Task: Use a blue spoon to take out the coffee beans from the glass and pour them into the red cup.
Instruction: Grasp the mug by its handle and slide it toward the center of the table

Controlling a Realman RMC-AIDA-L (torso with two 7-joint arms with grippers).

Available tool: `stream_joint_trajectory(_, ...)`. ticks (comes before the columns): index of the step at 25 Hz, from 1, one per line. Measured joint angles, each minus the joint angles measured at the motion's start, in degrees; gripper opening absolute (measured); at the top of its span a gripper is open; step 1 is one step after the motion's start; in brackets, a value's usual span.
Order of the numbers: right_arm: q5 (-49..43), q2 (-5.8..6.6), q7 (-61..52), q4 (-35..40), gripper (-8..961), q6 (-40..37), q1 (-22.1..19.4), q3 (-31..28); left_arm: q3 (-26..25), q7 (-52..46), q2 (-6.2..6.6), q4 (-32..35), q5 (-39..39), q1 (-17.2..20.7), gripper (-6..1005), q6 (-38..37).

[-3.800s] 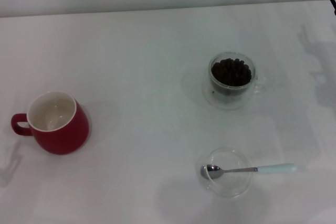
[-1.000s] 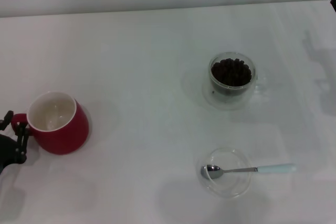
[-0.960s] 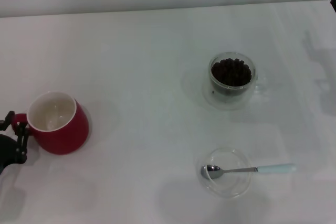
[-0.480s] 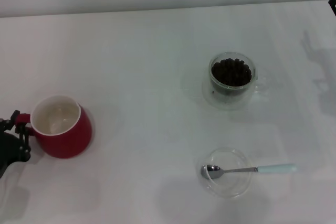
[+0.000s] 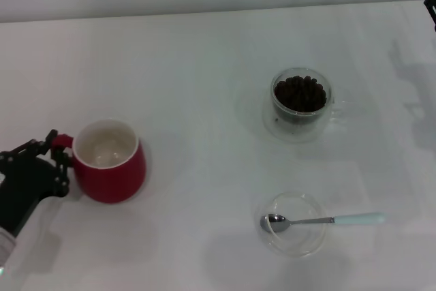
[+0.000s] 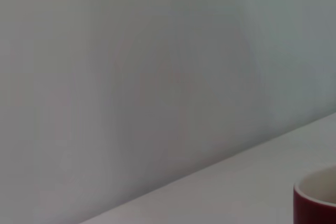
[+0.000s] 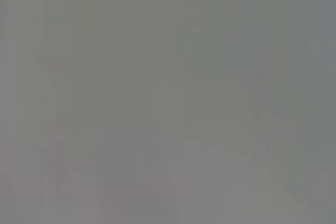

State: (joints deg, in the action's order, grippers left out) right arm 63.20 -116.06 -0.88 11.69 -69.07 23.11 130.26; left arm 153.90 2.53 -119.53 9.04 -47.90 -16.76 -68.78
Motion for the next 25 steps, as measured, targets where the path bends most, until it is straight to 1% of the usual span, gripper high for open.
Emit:
stream_joint_trajectory(5, 0.0, 0.11, 0.0, 0.2, 856, 0.0, 0.1, 0.0, 0.0, 2.4, -0.07, 2.6, 2.1, -1.3, 98, 2.7)
stream_joint_trajectory(11, 0.0, 0.17, 0.0, 0.2, 856, -0.2, 0.3, 0.0, 0.0, 3.1, -0.15, 3.8, 4.5, -2.7, 98, 4.7)
stream_joint_trajectory(15, -0.1, 0.25, 0.0, 0.2, 856, -0.4, 0.2, 0.0, 0.0, 3.2, -0.17, 4.7, 5.3, -3.0, 99, 5.5)
stream_joint_trajectory(20, -0.1, 0.25, 0.0, 0.2, 856, -0.4, 0.2, 0.0, 0.0, 3.2, -0.2, 5.0, 8.6, -3.4, 99, 6.0)
stream_joint_trajectory(25, -0.1, 0.28, 0.0, 0.2, 856, -0.4, 0.2, 0.0, 0.0, 3.2, -0.26, 5.9, 9.2, -2.8, 111, 6.0)
